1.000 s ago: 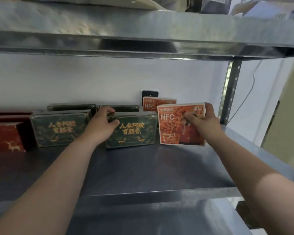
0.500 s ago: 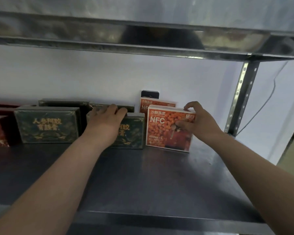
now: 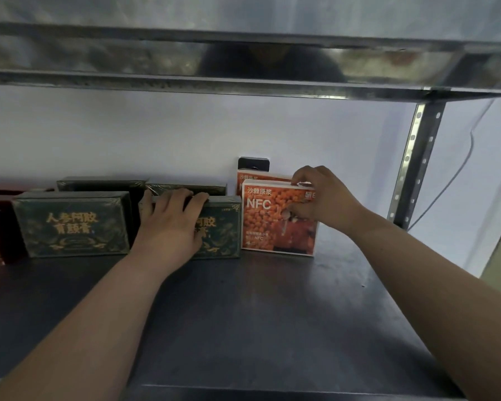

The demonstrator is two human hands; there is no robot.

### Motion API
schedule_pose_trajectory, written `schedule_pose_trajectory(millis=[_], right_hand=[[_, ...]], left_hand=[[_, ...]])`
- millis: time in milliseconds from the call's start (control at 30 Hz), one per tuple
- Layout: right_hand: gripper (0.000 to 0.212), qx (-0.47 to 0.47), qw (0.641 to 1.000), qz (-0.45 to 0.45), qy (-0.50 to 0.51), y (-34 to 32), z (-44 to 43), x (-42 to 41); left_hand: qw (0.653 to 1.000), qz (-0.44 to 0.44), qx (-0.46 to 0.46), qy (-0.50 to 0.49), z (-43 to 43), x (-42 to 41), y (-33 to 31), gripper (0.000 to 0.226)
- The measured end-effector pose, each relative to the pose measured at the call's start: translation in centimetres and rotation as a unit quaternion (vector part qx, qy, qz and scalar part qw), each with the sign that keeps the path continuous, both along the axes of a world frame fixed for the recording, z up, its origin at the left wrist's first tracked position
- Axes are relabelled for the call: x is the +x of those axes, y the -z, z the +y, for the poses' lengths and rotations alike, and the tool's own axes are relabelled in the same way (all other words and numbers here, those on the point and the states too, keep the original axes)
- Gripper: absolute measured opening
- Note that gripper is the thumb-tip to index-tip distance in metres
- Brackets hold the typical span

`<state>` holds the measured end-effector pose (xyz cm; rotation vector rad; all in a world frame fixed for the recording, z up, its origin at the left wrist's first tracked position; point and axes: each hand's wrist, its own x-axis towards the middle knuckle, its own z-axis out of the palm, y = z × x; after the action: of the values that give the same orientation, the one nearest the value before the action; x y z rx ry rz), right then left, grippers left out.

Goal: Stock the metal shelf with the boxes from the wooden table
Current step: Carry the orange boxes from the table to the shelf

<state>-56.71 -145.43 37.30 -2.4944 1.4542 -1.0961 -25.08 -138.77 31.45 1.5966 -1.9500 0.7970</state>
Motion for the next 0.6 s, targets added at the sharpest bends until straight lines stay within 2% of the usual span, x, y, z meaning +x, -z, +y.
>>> schedule_pose_trajectory(millis=[100,167,200,333,433,600], right_hand=[[0.023,-0.005,0.999,-0.044,-0.002,-1.7,-0.9,0.6],[0.021,-0.010,0.996,-0.093,0.006,-3.2,-1.9,1.1],[0.021,0.005,0.996,-0.087,0.022,-4.1,-2.5,1.3],[0.007,0.141,0.987,0.051,0.051,-6.5,-4.8,1.9],[0.009,0.201,0.978,0.045,0.041,-6.7,-5.7,1.9],[0.018,0.209,0.977,0.036,0.031,-6.4,-6.3,1.6]], left_hand=[[1.000,0.002,0.003,0.002,-0.1,0.1,0.1,0.082],[1.000,0.008,-0.008,0.009,-0.1,0.1,0.2,0.078],[1.000,0.012,-0.015,0.013,-0.1,0.1,0.2,0.075],[0.999,0.021,-0.020,0.017,-0.2,0.1,0.2,0.072],[0.999,0.025,-0.017,0.018,-0.2,0.1,0.2,0.072],[0.999,0.022,-0.025,0.022,-0.3,0.3,0.3,0.074]])
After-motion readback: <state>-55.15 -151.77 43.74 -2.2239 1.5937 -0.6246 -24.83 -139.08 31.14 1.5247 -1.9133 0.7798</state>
